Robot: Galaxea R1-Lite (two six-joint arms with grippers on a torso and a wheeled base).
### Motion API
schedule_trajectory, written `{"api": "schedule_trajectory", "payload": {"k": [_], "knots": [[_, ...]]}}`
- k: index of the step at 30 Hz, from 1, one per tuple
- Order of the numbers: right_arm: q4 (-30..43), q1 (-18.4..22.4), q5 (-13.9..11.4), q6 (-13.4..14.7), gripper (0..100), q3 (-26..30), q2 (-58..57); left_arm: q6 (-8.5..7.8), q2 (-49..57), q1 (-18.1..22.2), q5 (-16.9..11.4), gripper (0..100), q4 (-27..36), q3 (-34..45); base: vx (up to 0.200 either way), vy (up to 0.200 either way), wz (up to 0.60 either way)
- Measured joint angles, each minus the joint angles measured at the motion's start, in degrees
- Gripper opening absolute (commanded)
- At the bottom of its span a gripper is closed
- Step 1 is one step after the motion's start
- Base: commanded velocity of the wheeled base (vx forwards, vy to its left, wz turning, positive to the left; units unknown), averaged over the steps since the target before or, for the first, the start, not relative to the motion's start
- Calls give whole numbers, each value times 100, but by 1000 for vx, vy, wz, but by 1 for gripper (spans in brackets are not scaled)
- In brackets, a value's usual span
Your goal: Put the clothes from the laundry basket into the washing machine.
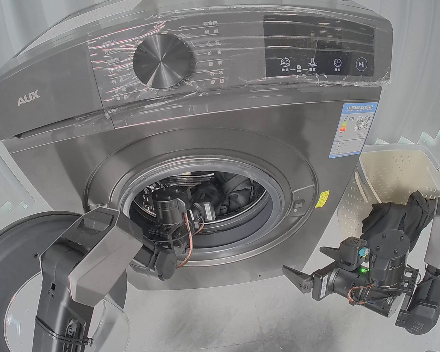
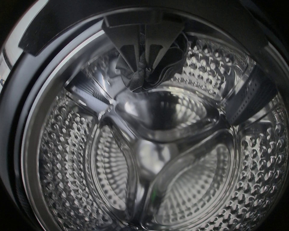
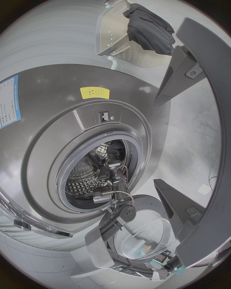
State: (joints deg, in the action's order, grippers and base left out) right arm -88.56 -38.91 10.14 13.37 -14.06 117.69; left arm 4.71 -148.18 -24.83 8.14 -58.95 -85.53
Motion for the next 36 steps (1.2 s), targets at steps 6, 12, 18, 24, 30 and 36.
{"api": "schedule_trajectory", "payload": {"k": [6, 12, 18, 24, 30, 36], "knots": [[-1, 5, 0, 0, 100, -2, 0, 27, -271, 133, 160, 0, -189, -724, 0, 0, 0], [-1, 9, 0, 6, 100, 0, 0, 46, -445, 193, 212, 100, -235, -989, 0, 0, 0], [-1, 9, 1, 1, 100, 0, 0, 205, -466, 162, 222, 100, -263, -905, 0, 0, 0], [0, 16, 1, 1, 100, -2, 0, 221, -288, 63, 217, 100, -262, -463, 0, 0, 0], [2, 20, -2, 0, 100, 0, 0, 222, 94, -110, 215, 100, -307, 201, 0, 0, 0], [5, 18, -2, 0, 100, 4, 0, 221, 562, -413, 212, 100, -529, 1312, 0, 0, 0]]}}
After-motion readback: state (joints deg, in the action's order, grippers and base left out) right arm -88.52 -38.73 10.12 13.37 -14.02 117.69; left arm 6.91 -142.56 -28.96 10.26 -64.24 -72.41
